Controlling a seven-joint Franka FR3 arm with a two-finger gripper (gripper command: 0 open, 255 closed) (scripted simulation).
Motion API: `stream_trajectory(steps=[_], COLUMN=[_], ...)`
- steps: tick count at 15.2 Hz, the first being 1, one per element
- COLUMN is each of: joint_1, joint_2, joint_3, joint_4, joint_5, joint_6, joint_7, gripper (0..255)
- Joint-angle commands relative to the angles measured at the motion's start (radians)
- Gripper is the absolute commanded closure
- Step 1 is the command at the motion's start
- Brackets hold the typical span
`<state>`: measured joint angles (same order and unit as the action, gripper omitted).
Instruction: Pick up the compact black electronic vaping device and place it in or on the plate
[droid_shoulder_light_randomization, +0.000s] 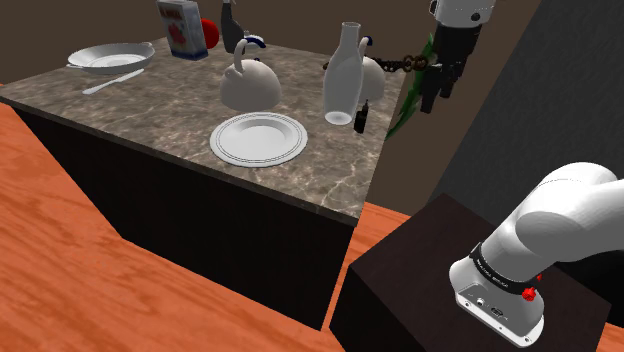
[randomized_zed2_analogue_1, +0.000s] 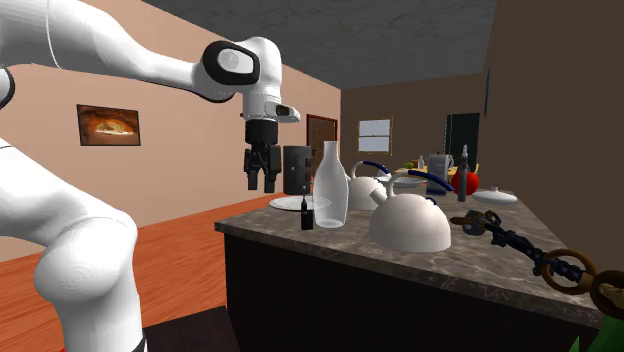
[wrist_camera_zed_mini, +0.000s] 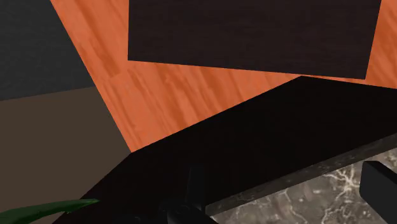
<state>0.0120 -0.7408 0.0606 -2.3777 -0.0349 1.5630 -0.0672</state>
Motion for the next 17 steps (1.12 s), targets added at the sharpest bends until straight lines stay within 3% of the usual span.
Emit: stream_trajectory(steps=[1,15,17], joint_1=[0.000,-0.053,-0.052], joint_2=[0.000,0.590,0.601], joint_3=[0.000,0.095,0.095], joint_4=[0.000,0.341,0.336], joint_5=[0.000,0.099,0.100], joint_6=[0.000,0.166,0.181], joint_7=[0.000,0.376,0.382], gripper=[0,0,0])
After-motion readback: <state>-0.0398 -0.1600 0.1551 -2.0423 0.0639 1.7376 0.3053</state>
